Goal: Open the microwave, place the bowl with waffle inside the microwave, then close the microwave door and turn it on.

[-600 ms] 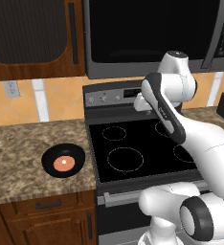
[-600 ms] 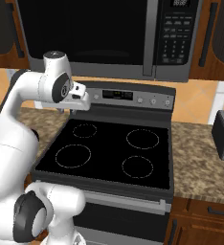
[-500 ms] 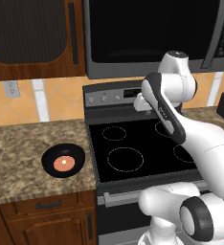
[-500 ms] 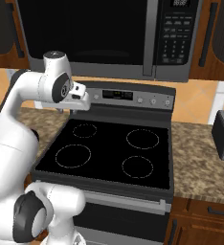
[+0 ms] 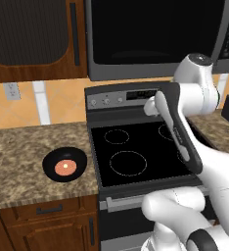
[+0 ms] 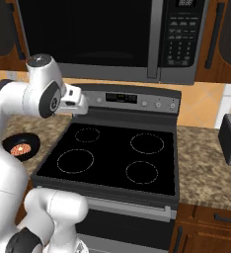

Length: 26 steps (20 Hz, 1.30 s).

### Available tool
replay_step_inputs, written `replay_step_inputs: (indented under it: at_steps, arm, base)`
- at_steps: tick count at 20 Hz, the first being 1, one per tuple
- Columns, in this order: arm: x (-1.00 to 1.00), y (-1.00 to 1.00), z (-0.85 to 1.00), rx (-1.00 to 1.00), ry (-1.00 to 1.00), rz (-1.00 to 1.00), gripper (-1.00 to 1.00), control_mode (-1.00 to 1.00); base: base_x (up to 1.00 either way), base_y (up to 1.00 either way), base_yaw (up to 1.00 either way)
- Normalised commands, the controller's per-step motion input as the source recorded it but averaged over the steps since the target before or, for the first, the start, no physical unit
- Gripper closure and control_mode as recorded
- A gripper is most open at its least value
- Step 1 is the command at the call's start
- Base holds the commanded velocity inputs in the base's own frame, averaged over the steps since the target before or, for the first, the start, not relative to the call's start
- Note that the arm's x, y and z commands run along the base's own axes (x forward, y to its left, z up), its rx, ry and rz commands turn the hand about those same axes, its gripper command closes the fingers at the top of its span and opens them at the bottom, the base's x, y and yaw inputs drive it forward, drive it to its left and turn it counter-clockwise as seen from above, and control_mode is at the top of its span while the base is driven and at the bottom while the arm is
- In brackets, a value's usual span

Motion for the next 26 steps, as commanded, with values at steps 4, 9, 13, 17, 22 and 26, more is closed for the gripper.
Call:
replay_step_inputs:
  at_steps: [4,9,13,17,22,26]
  arm:
    - [-0.56,-0.12,0.34,-0.09,-0.33,-0.03,-1.00,-1.00]
    - [-0.31,-0.44,0.45,-0.03,-0.22,-0.13,-1.00,-1.00]
    - [-0.04,-0.59,0.64,0.00,-0.06,-0.15,-1.00,-1.00]
    - [-0.04,-0.64,0.70,0.00,-0.01,-0.16,-1.00,-1.00]
    - [-0.08,-0.57,0.69,0.00,0.02,-0.13,-1.00,-1.00]
    - [-0.11,-0.56,0.49,0.00,0.00,-0.05,-1.00,-1.00]
  base:
    - [0.00,0.00,0.00]
    - [0.00,0.00,0.00]
    - [0.00,0.00,0.00]
    - [0.00,0.00,0.00]
    - [0.00,0.00,0.00]
    - [0.00,0.00,0.00]
